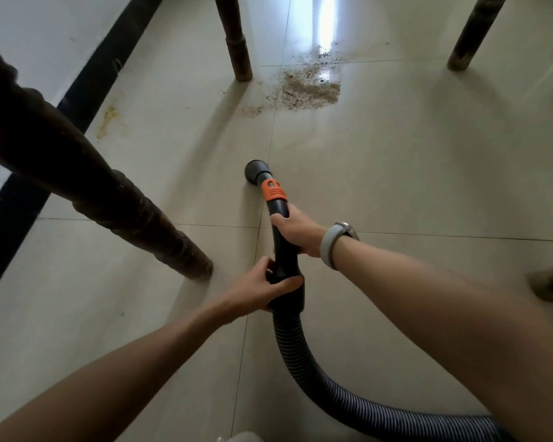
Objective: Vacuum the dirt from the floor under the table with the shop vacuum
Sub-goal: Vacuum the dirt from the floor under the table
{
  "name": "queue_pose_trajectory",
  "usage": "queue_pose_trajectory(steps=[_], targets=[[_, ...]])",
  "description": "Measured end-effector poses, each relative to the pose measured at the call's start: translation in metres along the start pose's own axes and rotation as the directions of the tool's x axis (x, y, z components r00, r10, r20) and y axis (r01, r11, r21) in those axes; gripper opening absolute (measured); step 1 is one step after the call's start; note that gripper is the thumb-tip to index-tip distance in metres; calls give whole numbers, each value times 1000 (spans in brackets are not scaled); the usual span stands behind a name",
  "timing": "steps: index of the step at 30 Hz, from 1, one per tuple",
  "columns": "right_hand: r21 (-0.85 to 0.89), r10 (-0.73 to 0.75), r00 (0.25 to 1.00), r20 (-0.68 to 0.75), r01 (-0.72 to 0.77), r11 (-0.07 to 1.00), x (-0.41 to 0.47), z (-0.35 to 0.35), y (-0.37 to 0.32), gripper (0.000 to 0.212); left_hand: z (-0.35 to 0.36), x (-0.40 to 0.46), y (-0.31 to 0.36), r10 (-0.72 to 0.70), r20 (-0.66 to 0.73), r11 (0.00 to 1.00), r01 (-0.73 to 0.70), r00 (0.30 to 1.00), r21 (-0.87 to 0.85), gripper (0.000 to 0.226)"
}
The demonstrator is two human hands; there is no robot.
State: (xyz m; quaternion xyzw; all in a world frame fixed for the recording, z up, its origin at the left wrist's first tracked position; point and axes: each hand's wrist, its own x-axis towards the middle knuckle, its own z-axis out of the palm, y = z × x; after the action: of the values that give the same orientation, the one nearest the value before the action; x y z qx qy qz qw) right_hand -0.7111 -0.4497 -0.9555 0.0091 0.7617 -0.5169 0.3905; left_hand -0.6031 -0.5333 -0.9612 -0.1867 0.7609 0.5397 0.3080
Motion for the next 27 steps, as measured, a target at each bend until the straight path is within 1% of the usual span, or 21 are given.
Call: queue_pose_trajectory(steps=[1, 3, 5, 6, 7, 8, 9, 11, 12, 13, 16, 20, 23, 27], targets=[[-11, -15, 1000, 15, 15, 1000, -1, 7, -2, 17, -8, -2, 0, -48, 74, 999, 47, 996, 22, 51], [-47, -17, 999, 36, 19, 999, -6, 19, -4, 30, -24, -6, 0, -161, 203, 983, 138, 966, 122, 55], [-55, 5, 1000, 24, -3, 998, -13, 24, 2, 40, -41, -9, 2, -267, 252, 953, 215, 930, 215, 58], [-46, 18, 1000, 11, -17, 999, -18, 24, 7, 41, -48, -10, 3, -311, 237, 934, 250, 920, 255, 59], [-38, 31, 999, -9, -32, 999, -22, 22, 11, 40, -54, -11, 4, -342, 192, 916, 280, 920, 288, 58], [-30, 46, 998, -32, -47, 998, -28, 19, 15, 40, -57, -13, 5, -352, 119, 904, 304, 928, 302, 57], [-22, 62, 996, -58, -63, 998, -34, 17, 18, 39, -57, -14, 7, -338, 24, 906, 318, 941, 278, 53], [-14, 102, 988, -117, -104, 994, -49, 14, 20, 41, -51, -18, 13, -284, -170, 948, 303, 944, 100, 46], [-11, 126, 982, -137, -129, 992, -58, 14, 20, 42, -45, -22, 19, -272, -238, 960, 280, 932, 3, 43], [-11, 150, 977, -151, -154, 988, -69, 14, 20, 43, -38, -26, 27, -273, -275, 962, 269, 922, -54, 42], [-12, 251, 951, -181, -257, 966, -104, 7, 23, 48, -11, -40, 53, -312, -247, 950, 300, 917, -88, 37], [17, 365, 906, -213, -370, 929, -153, -17, 28, 54, 19, -64, 90, -289, -257, 957, 284, 922, -55, 28], [23, 405, 881, -244, -413, 911, -190, -44, 32, 53, 37, -88, 115, -282, -238, 959, 280, 929, -45, 19], [-28, 412, 860, -303, -440, 898, -242, -81, 24, 55, 59, -130, 151, -303, -176, 952, 305, 937, -18, 19]])
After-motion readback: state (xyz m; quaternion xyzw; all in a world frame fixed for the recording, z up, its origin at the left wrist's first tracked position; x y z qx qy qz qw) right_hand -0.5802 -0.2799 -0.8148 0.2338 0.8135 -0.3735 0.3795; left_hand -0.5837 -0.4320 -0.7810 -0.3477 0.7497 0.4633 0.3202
